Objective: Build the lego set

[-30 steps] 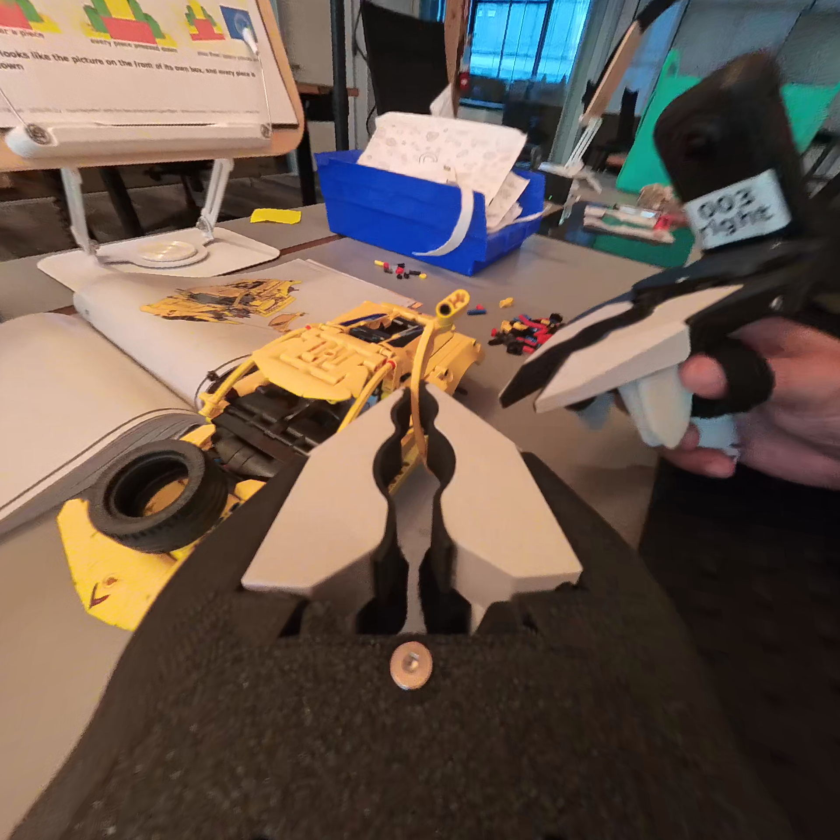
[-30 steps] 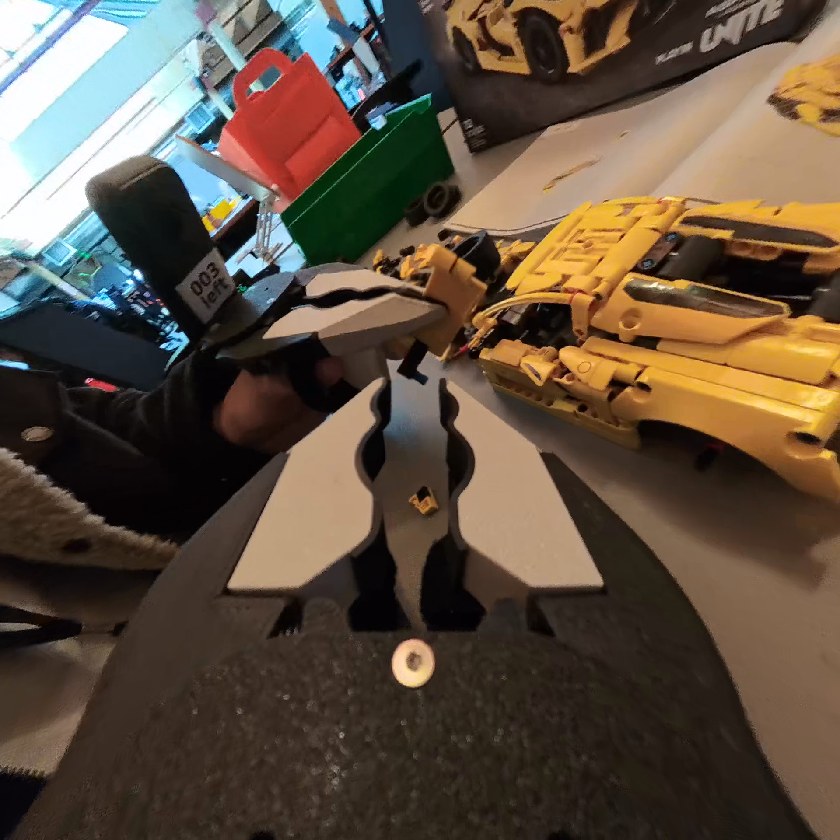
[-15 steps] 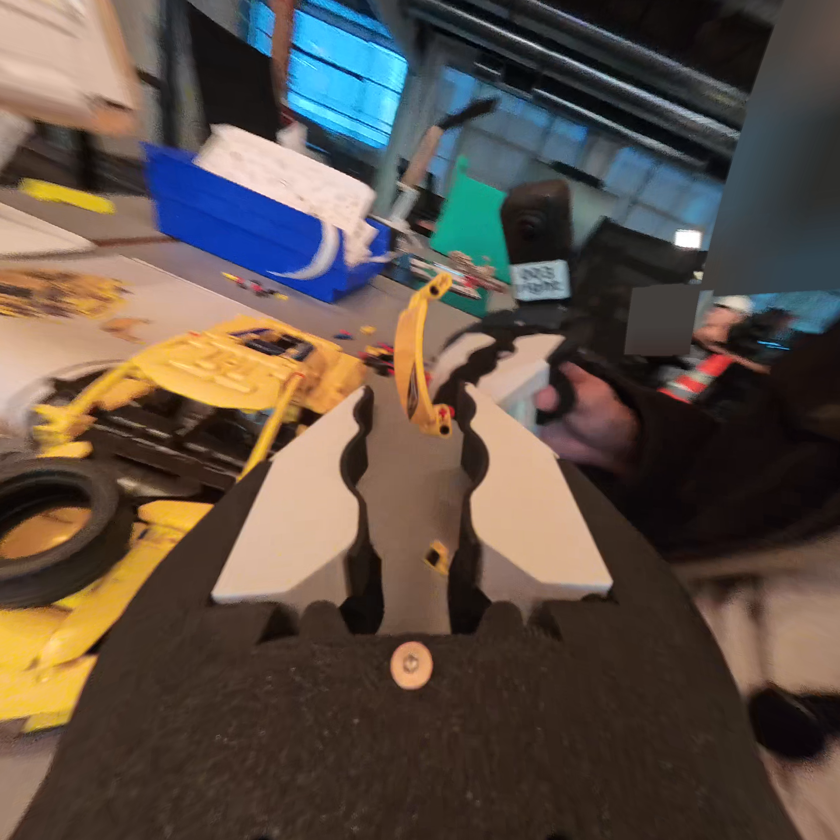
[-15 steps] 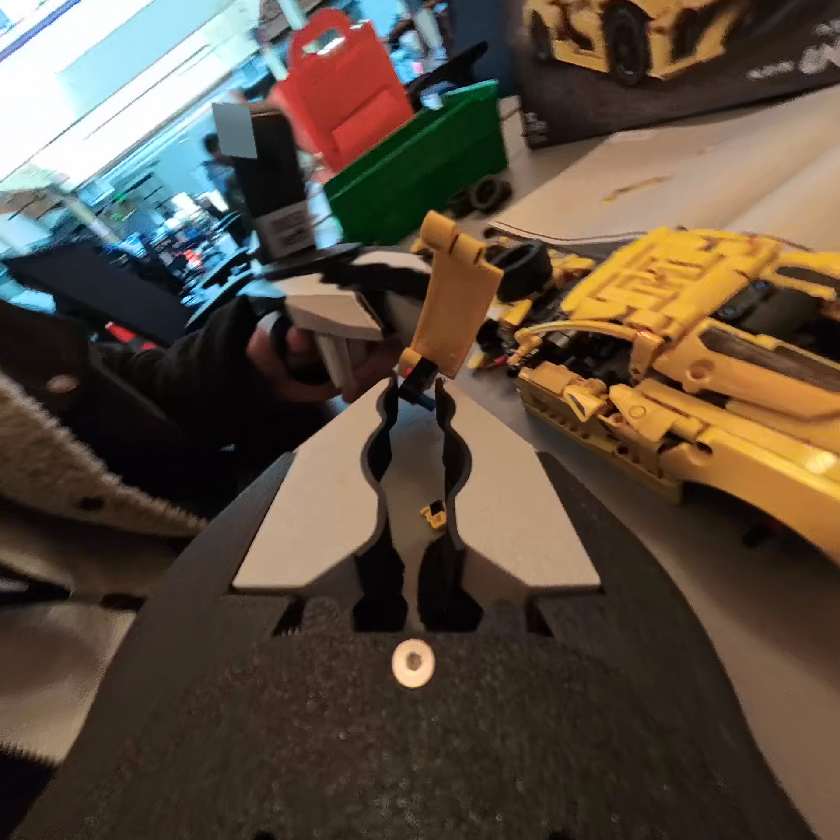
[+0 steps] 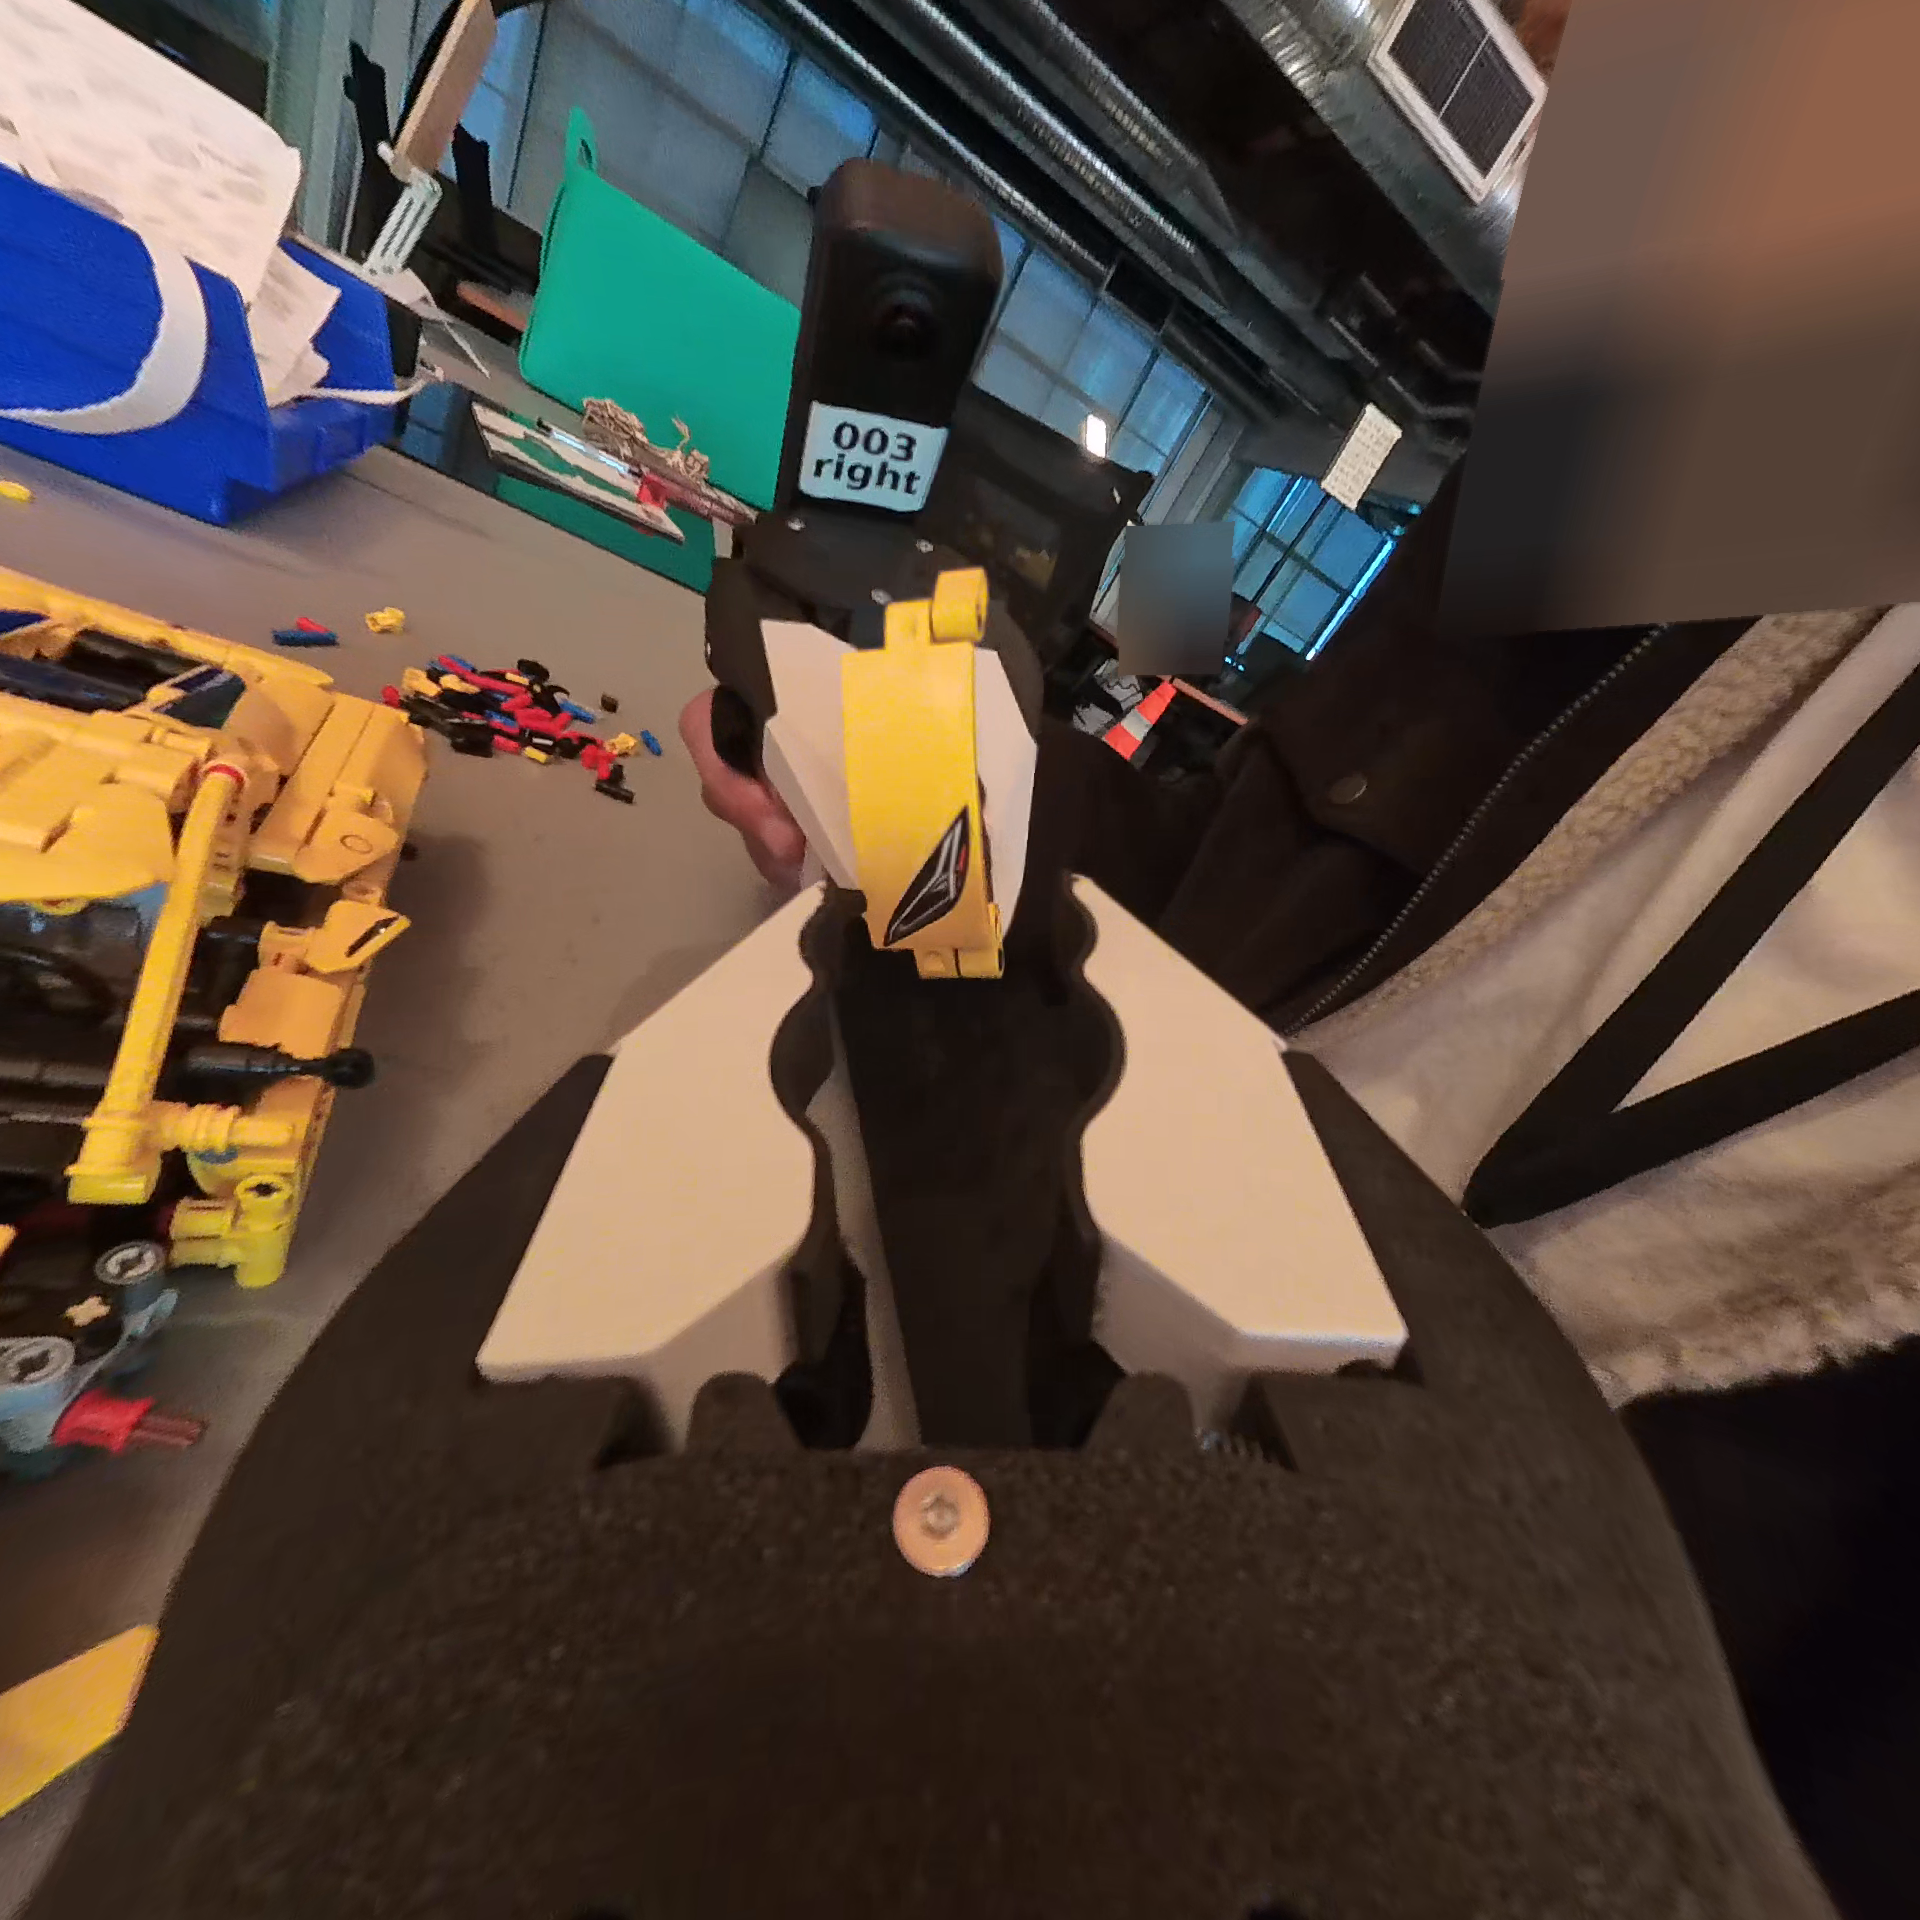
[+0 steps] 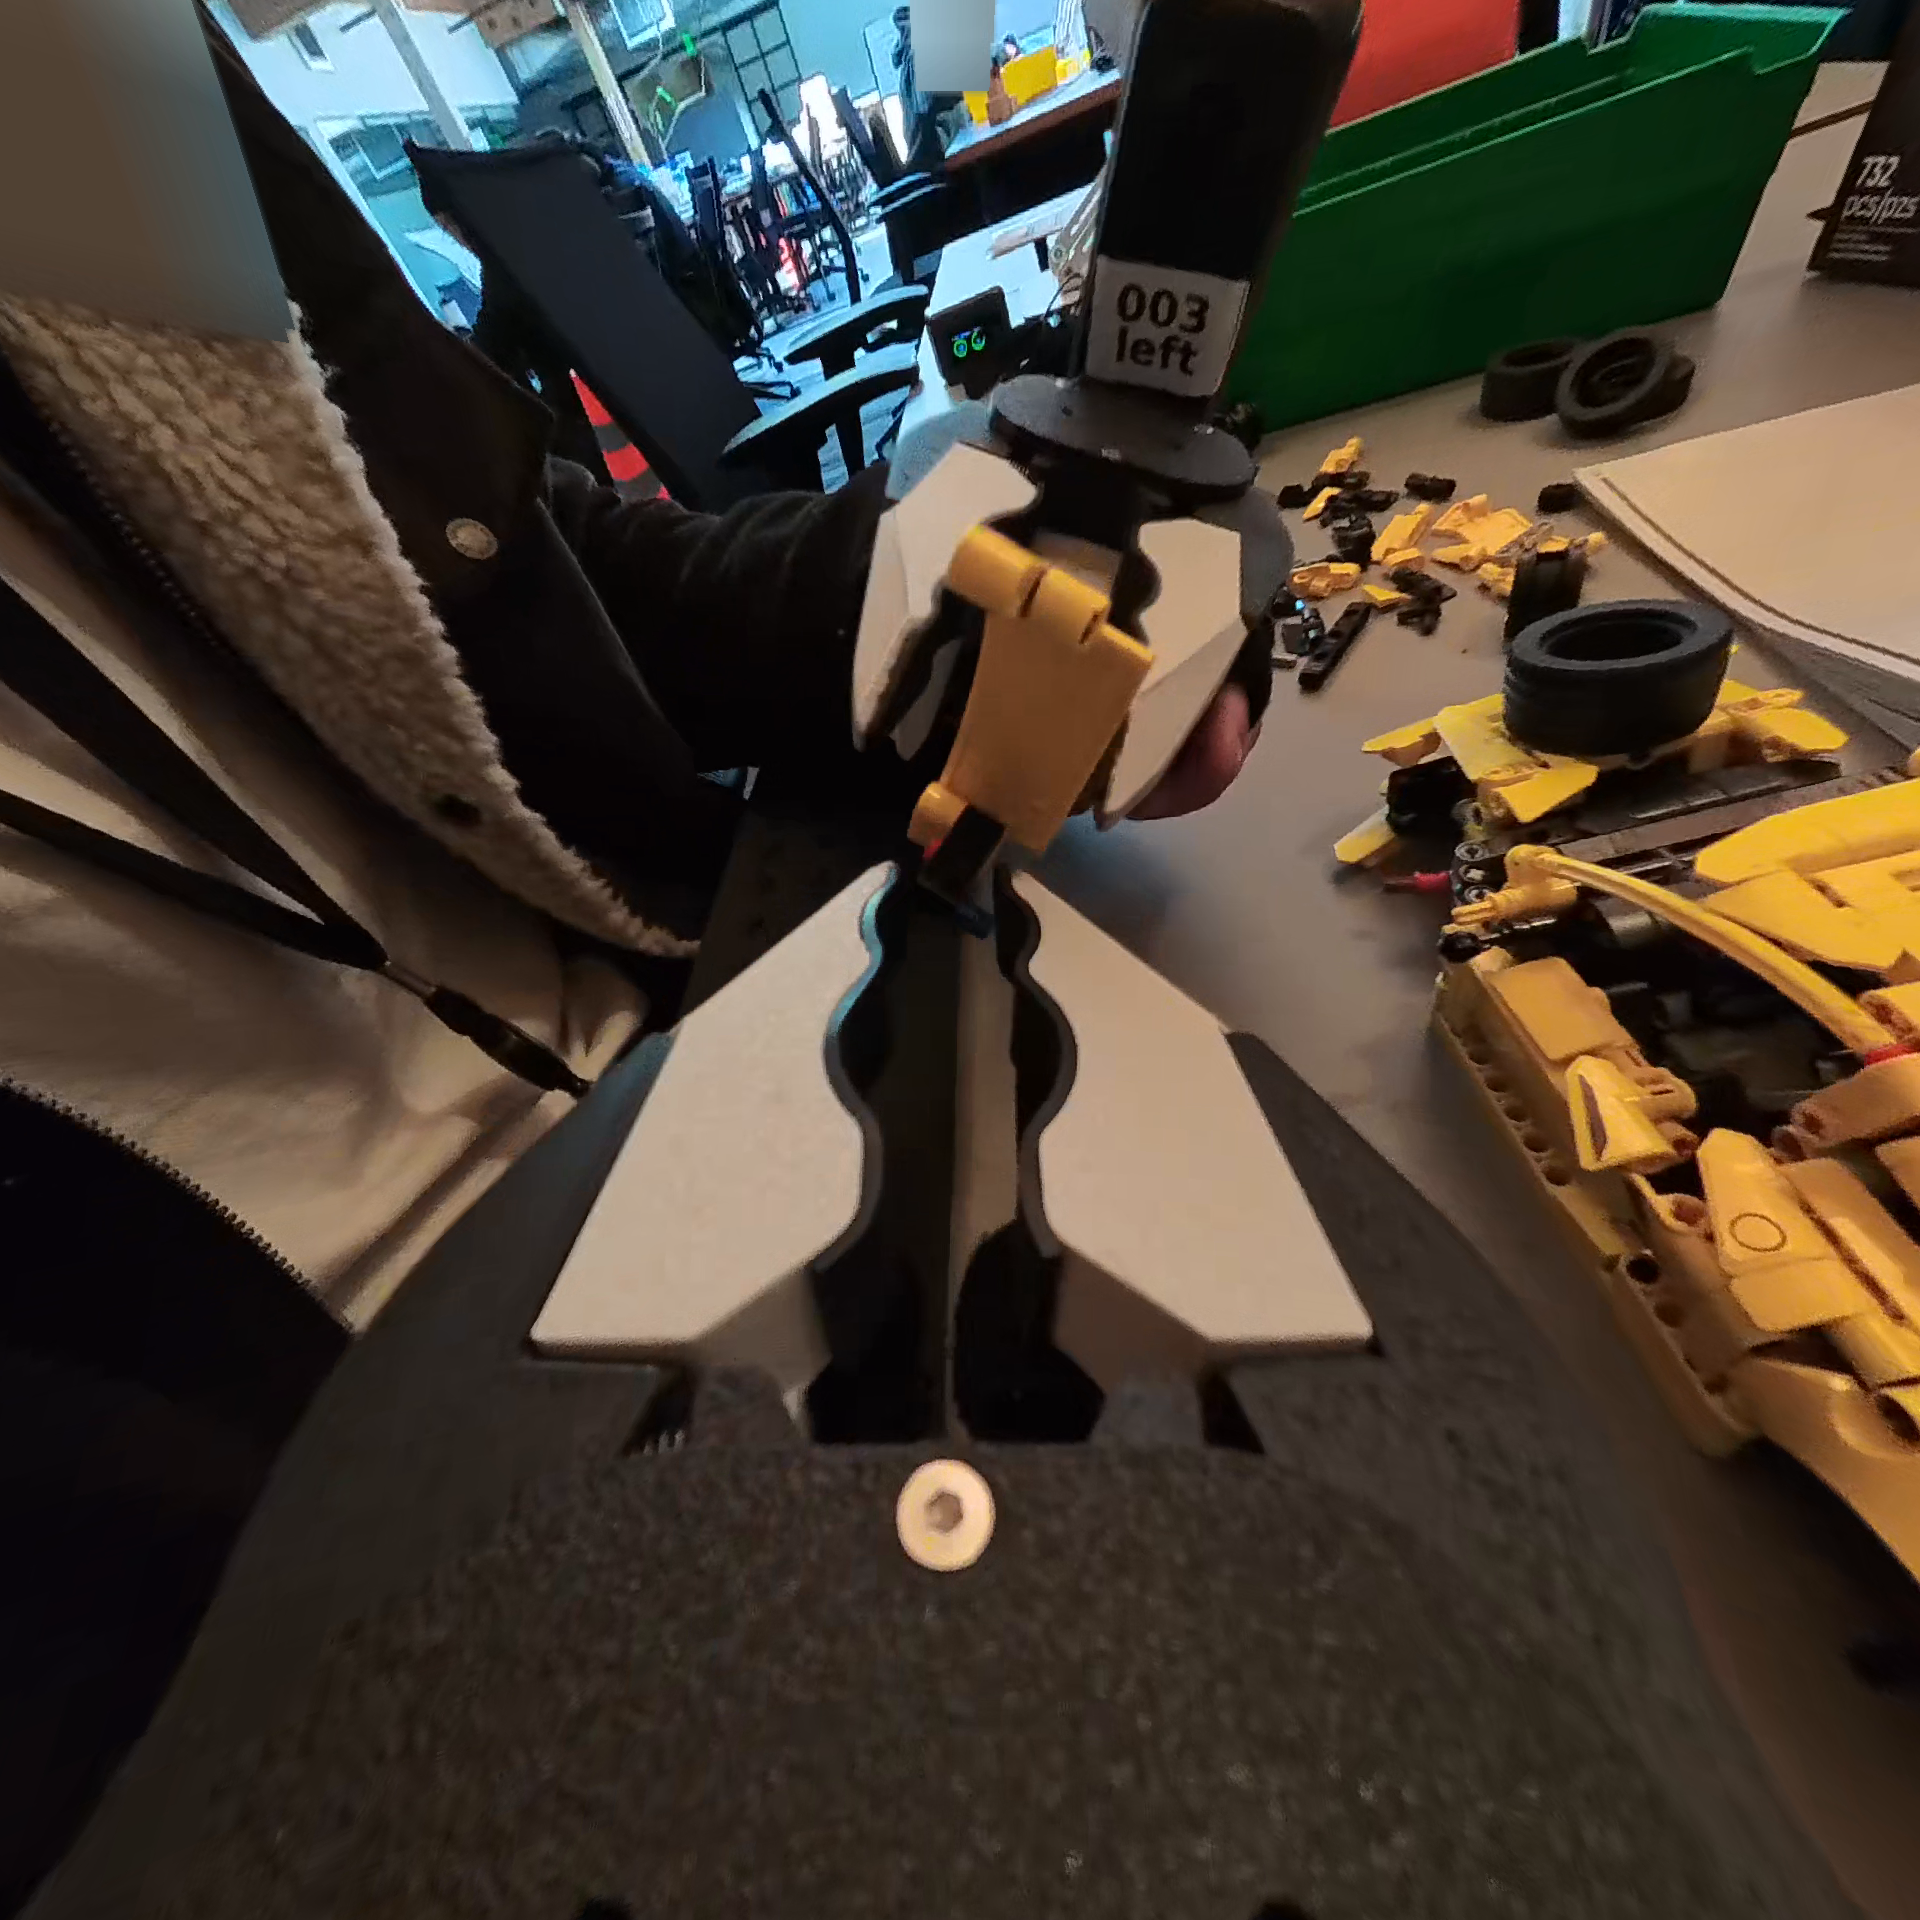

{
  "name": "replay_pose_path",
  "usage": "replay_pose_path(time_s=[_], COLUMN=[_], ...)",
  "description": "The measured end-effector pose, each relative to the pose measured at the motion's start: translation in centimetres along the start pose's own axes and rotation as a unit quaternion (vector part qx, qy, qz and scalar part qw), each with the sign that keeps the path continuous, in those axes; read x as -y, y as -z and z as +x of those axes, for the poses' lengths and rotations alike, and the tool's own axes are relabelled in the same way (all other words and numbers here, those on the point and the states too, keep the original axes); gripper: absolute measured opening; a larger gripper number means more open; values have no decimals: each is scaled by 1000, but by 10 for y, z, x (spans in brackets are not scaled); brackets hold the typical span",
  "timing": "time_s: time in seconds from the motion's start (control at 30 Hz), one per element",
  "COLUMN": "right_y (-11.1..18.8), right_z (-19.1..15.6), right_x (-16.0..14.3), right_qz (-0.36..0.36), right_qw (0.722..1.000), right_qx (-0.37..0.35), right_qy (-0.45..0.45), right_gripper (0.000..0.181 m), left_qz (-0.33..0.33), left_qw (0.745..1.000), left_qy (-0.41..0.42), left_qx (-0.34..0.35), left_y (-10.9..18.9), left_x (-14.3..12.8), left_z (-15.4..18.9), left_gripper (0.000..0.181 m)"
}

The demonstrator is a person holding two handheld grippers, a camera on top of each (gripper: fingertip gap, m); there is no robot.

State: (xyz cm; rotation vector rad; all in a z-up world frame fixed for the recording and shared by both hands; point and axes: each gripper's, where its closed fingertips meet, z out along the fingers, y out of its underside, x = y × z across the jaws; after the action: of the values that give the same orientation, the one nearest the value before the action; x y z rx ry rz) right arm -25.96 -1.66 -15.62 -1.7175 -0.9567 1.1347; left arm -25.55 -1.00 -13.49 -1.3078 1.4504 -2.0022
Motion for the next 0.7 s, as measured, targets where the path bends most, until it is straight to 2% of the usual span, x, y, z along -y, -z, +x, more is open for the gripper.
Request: replay_pose_path(time_s=[0.23,0.33,0.7], right_y=[-6,-9,-7], right_z=[-7,-12,-3], right_x=[-4,-8,-12], right_qz=[-14,-22,-30], right_qw=[1000,999,999], right_qx=[18,31,6], right_qy=[9,6,11], right_gripper=[14,15,15], left_qz=[-46,-58,-83], left_qw=[999,998,996], left_qy=[-19,-24,-8], left_qx=[-19,-14,15], left_y=[-8,-8,-7], left_x=[-18,-23,-33], left_z=[9,8,-3], left_gripper=[40,27,27])
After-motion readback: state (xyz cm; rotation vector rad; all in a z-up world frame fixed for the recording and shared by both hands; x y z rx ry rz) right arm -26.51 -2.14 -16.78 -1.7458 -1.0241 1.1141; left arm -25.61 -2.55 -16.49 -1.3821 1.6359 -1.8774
